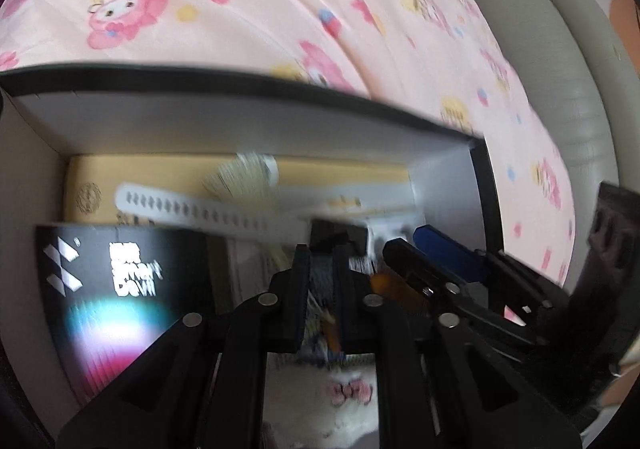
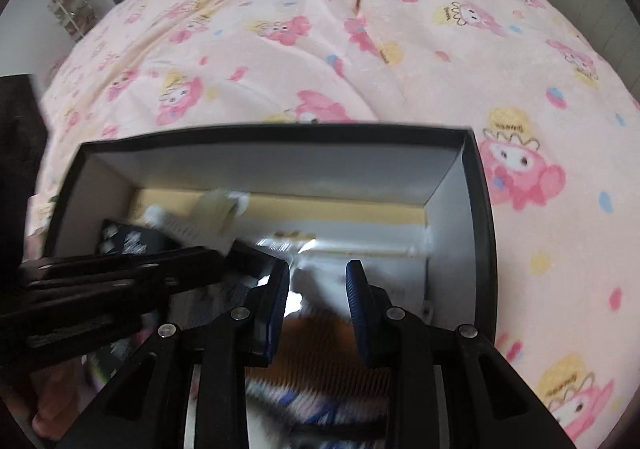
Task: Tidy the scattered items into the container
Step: 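Lower the watch into the black box and open both tools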
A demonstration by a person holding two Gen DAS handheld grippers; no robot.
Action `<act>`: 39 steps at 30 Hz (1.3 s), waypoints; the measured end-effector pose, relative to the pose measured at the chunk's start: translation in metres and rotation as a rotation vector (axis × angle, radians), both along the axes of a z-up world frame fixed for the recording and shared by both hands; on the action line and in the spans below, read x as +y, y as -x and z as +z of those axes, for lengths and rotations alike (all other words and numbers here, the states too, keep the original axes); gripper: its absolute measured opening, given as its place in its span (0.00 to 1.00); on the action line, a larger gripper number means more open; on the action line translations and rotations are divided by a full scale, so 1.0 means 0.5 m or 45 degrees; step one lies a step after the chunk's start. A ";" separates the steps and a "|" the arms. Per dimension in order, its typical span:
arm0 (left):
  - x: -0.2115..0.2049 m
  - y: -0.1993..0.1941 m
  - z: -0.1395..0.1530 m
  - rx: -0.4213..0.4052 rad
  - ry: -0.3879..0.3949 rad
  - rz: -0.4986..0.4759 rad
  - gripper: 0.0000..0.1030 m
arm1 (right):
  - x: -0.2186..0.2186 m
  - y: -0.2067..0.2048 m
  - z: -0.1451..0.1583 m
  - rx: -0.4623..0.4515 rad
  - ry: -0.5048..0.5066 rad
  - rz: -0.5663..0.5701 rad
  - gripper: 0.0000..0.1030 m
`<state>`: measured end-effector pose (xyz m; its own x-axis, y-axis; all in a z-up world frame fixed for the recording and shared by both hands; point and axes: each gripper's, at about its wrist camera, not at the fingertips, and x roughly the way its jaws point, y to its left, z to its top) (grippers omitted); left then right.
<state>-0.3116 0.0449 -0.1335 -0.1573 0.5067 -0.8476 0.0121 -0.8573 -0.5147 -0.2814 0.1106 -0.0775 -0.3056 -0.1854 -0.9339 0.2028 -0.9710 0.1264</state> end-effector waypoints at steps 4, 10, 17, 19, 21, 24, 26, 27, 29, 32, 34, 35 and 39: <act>0.034 -0.005 -0.010 -0.013 0.013 -0.057 0.11 | 0.025 -0.049 0.042 0.109 0.007 -0.034 0.25; 0.040 0.046 -0.010 0.018 -0.019 0.053 0.11 | 0.054 -0.039 0.064 0.161 0.040 -0.080 0.25; 0.016 0.043 0.002 0.044 -0.082 0.075 0.11 | 0.036 -0.018 0.029 -0.024 0.083 0.030 0.25; 0.005 0.014 0.008 0.043 -0.083 0.045 0.15 | 0.029 -0.024 0.034 0.016 0.047 -0.004 0.25; -0.004 -0.005 0.026 0.079 -0.068 -0.016 0.23 | 0.019 -0.048 0.044 0.081 0.035 -0.030 0.25; -0.016 -0.059 0.092 0.229 0.049 -0.066 0.34 | 0.001 -0.088 0.055 0.130 0.048 -0.048 0.25; -0.025 -0.098 0.156 0.363 0.125 -0.062 0.51 | -0.007 -0.114 0.080 0.193 0.025 -0.058 0.27; -0.027 -0.112 0.181 0.421 0.148 -0.055 0.58 | -0.011 -0.140 0.103 0.255 0.000 -0.077 0.34; -0.030 -0.162 0.245 0.573 0.225 -0.035 0.76 | -0.018 -0.183 0.142 0.347 -0.023 -0.106 0.49; -0.028 -0.238 0.314 0.766 0.364 0.003 0.85 | -0.023 -0.251 0.201 0.464 -0.048 -0.152 0.63; -0.051 -0.291 0.350 0.835 0.412 0.031 0.90 | -0.028 -0.296 0.239 0.541 -0.061 -0.182 0.70; -0.063 -0.324 0.370 0.863 0.415 0.058 0.96 | -0.026 -0.318 0.256 0.576 -0.065 -0.194 0.70; -0.076 -0.400 0.416 0.917 0.392 0.091 0.99 | -0.035 -0.406 0.312 0.683 -0.048 -0.207 0.71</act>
